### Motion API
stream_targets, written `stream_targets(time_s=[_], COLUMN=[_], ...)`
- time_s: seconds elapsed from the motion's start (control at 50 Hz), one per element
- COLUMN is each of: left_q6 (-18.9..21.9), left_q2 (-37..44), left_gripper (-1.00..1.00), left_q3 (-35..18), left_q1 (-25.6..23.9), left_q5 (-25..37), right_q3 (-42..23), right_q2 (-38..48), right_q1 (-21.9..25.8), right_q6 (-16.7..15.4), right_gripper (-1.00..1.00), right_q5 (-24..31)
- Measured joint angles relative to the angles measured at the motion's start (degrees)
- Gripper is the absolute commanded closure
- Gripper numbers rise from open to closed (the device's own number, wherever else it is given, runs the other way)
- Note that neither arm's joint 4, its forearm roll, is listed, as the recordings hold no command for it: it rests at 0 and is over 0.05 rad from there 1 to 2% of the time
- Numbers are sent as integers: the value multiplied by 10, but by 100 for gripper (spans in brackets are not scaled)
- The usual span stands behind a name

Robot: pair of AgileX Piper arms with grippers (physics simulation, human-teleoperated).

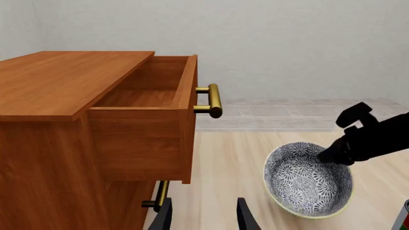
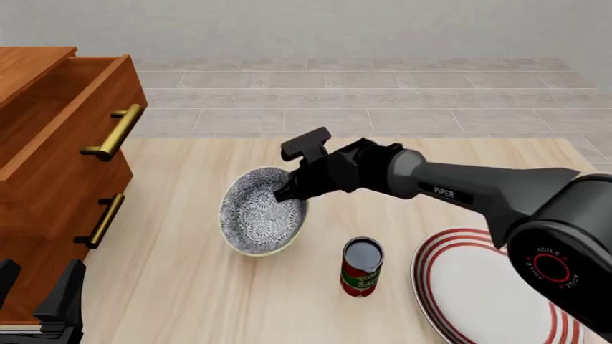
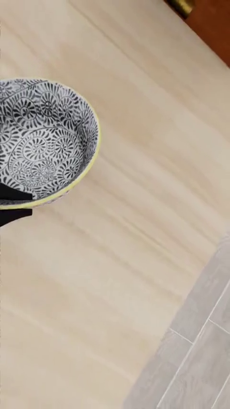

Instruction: Put the bowl on the plate.

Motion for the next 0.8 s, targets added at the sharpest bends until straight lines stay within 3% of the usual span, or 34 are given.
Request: stream_targets(time_s=[0.8], left_q6=[0], left_q2=[0], left_gripper=[-100], left_q3=[0], left_q1=[0], left_q5=[0], right_q3=[49], right_q2=[-95], right_q1=[11], right_q6=[116], right_gripper=[100], right_q5=[-38])
